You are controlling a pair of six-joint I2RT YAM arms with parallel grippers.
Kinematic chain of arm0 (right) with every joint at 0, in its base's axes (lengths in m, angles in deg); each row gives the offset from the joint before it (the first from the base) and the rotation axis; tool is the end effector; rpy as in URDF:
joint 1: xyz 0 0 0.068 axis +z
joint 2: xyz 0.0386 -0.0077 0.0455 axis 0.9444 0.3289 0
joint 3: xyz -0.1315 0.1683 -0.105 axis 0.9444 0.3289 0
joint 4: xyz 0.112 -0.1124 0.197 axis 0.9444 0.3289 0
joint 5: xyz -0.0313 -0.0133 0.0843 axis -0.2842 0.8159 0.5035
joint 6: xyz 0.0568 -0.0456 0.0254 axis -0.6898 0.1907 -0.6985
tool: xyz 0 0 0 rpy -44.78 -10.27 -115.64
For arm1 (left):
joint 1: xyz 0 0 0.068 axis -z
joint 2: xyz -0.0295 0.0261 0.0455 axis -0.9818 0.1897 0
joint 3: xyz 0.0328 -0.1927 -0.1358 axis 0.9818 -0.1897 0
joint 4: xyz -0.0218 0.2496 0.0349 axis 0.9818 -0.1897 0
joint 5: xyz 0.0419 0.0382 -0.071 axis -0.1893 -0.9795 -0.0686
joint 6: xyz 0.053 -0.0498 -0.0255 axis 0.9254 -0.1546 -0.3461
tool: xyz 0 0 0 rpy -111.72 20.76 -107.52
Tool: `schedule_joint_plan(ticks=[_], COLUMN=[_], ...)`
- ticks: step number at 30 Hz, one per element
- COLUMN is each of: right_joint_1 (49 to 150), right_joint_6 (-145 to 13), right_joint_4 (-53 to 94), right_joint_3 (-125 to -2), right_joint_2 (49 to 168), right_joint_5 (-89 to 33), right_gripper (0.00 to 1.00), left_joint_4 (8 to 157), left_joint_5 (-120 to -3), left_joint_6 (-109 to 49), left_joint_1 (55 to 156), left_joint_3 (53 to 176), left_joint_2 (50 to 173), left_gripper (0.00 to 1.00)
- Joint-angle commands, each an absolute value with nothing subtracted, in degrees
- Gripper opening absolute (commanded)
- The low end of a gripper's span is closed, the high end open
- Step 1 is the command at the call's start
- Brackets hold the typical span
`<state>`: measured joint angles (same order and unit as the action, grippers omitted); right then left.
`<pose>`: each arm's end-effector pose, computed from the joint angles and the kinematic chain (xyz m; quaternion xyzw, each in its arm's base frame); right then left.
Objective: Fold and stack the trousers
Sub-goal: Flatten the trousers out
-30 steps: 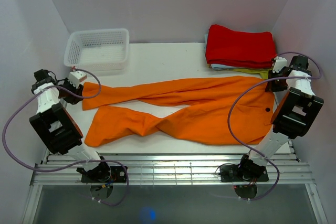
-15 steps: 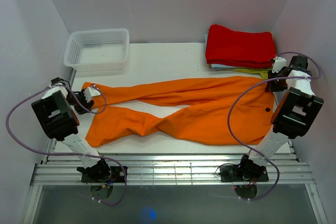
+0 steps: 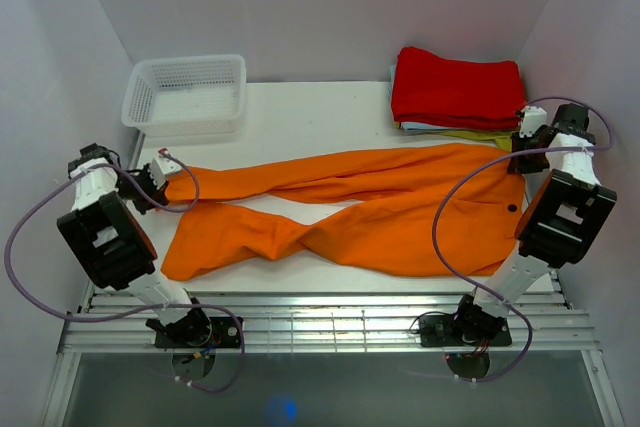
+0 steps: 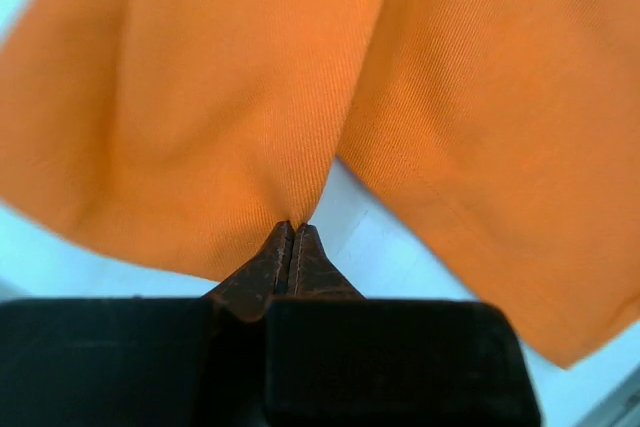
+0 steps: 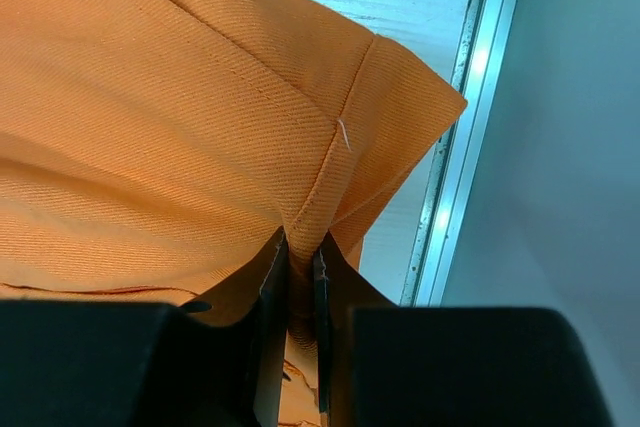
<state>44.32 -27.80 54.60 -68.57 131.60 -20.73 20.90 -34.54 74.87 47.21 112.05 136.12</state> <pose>0.3560 -0.1580 0.1801 -0.0772 0.9499 -0.0204 0.3021 0.2694 0.1230 0.1443 0.4857 0.8202 -0.1345 0.2705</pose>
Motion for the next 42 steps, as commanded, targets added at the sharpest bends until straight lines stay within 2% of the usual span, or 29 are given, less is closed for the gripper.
schedule_joint_plan(ticks=[1,5,12,22,29,33,39,41,42], right_joint_1=[44.43,44.43,44.43,44.43,44.61,45.48,47.68,48.29,48.82], right_joint_6=[-26.35,-25.74,-23.98,-23.54,-23.71,-25.47,-31.53,-34.69,-35.57], right_joint_4=[53.94,53.68,52.80,51.92,52.89,51.31,49.55,50.07,51.55], right_joint_3=[-69.78,-69.08,-68.37,-68.55,-70.13,-70.57,-76.00,-78.55,-81.18], right_joint_2=[127.73,127.03,125.88,126.14,128.95,131.50,137.55,139.23,140.46], right_joint_5=[-20.95,-21.12,-22.26,-22.70,-22.00,-22.79,-23.32,-24.28,-25.15], right_gripper=[0.08,0.08,0.08,0.08,0.08,0.08,0.08,0.21,0.28], left_joint_4=[10.96,13.23,19.38,29.58,40.64,44.97,48.39,48.75,48.49], left_joint_5=[-24.53,-23.38,-19.69,-32.43,-37.53,-38.41,-39.37,-39.99,-40.86], left_joint_6=[68.58,57.88,35.30,22.51,12.86,5.75,-2.27,-5.34,-6.31], left_joint_1=[46.02,45.84,43.29,43.29,43.29,44.78,48.20,48.91,49.44], left_joint_3=[116.60,116.78,127.15,126.46,128.38,136.01,155.96,162.64,164.31], left_joint_2=[124.39,117.97,114.45,115.67,129.10,143.83,161.53,166.20,167.08], left_gripper=[0.00,0.00,0.00,0.00,0.00,0.00,0.00,0.14,0.36])
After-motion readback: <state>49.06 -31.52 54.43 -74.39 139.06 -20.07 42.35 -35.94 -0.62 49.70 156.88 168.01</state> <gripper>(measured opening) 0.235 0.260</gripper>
